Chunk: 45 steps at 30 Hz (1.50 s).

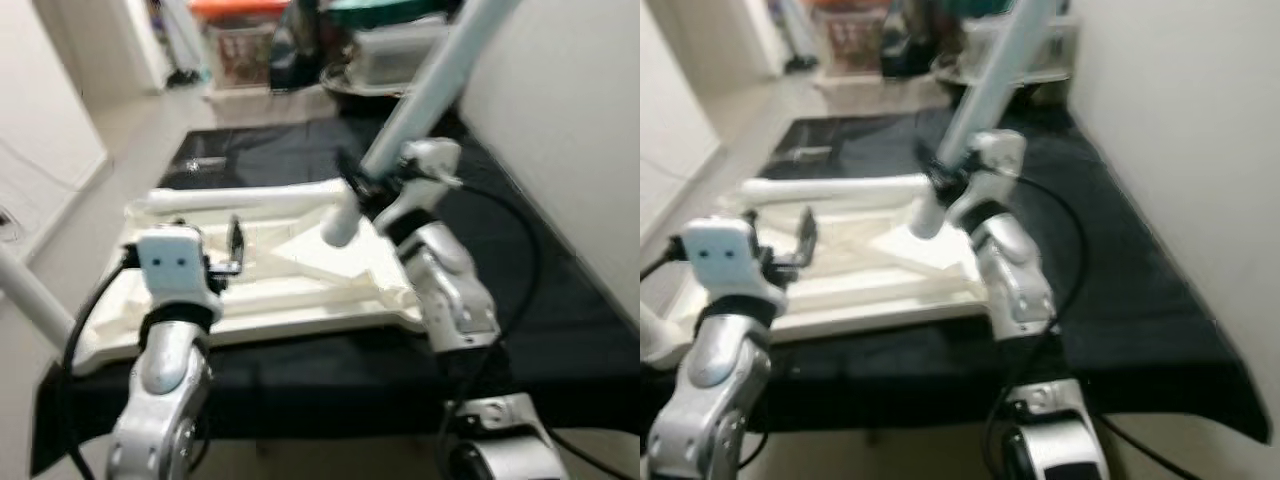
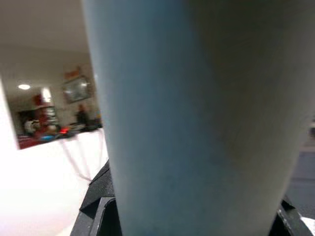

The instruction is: Building children table

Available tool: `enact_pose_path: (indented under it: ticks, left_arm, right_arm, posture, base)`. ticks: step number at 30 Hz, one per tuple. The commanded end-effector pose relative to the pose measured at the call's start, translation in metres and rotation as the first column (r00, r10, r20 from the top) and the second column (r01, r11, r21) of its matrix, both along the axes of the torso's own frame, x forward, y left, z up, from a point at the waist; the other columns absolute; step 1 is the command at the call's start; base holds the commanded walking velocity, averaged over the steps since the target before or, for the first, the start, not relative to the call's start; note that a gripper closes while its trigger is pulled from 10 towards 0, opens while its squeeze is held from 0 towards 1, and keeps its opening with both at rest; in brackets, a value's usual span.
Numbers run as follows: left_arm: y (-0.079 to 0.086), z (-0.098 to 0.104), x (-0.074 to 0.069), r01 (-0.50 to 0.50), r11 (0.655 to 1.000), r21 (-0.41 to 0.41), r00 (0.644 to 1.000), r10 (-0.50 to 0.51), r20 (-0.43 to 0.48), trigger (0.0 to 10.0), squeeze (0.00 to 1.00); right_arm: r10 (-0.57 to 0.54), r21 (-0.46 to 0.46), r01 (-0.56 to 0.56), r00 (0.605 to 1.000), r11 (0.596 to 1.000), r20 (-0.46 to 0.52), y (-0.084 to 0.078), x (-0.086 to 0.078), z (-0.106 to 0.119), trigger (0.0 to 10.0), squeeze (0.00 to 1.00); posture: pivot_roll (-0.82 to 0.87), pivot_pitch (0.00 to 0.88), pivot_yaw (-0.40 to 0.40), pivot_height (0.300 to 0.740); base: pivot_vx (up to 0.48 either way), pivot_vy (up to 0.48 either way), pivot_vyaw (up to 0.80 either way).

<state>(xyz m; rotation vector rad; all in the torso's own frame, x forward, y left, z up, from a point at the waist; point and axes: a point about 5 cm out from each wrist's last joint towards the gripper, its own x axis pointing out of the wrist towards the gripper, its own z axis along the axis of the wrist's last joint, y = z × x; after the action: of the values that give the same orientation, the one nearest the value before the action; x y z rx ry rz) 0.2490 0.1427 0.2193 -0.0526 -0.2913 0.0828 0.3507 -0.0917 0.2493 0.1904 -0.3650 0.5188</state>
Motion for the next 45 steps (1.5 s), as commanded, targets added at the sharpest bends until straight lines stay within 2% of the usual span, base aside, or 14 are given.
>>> enact_pose_path:
  ticks: [1,21,27,31,45]
  left_arm:
    - [-0.001,0.001,0.000,-0.003,1.000,0.011,1.000,0.003,-0.002,10.0,0.00]
    - [0.002,-0.001,0.002,-0.037,0.999,0.021,0.999,0.038,-0.016,10.0,0.00]
    - [0.011,-0.008,0.001,-0.081,0.996,-0.020,0.994,0.080,-0.071,10.0,0.00]
    - [0.015,-0.012,0.001,-0.107,0.994,-0.019,0.991,0.105,-0.089,10.0,0.00]
    - [0.011,-0.012,0.002,-0.092,0.995,-0.025,0.991,0.089,-0.098,10.0,0.00]
  right_arm:
    - [-0.015,-0.002,0.015,1.000,1.000,0.008,-0.002,0.000,0.003,10.0,0.00]
    - [-0.014,-0.003,0.014,0.999,1.000,-0.040,-0.002,0.001,-0.007,10.0,0.00]
    - [-0.013,0.000,0.013,0.999,1.000,-0.050,-0.004,0.000,-0.011,10.0,0.00]
    - [-0.008,-0.007,0.008,0.999,1.000,-0.035,-0.006,-0.001,-0.010,10.0,0.00]
    - [-0.025,-0.040,0.024,0.999,0.999,-0.024,-0.006,-0.001,-0.012,10.0,0.00]
  posture:
    - [-0.04,0.000,0.040,0.740]
    - [-0.07,0.000,0.035,0.740]
    - [-0.07,0.000,0.031,0.740]
    - [-0.07,0.000,0.031,0.740]
    - [-0.06,0.000,0.029,0.740]
  base:
    - [0.000,0.000,0.00]
    - [0.000,0.000,0.00]
    - [0.000,0.000,0.00]
    - [0.000,0.000,0.00]
    - [0.000,0.000,0.80]
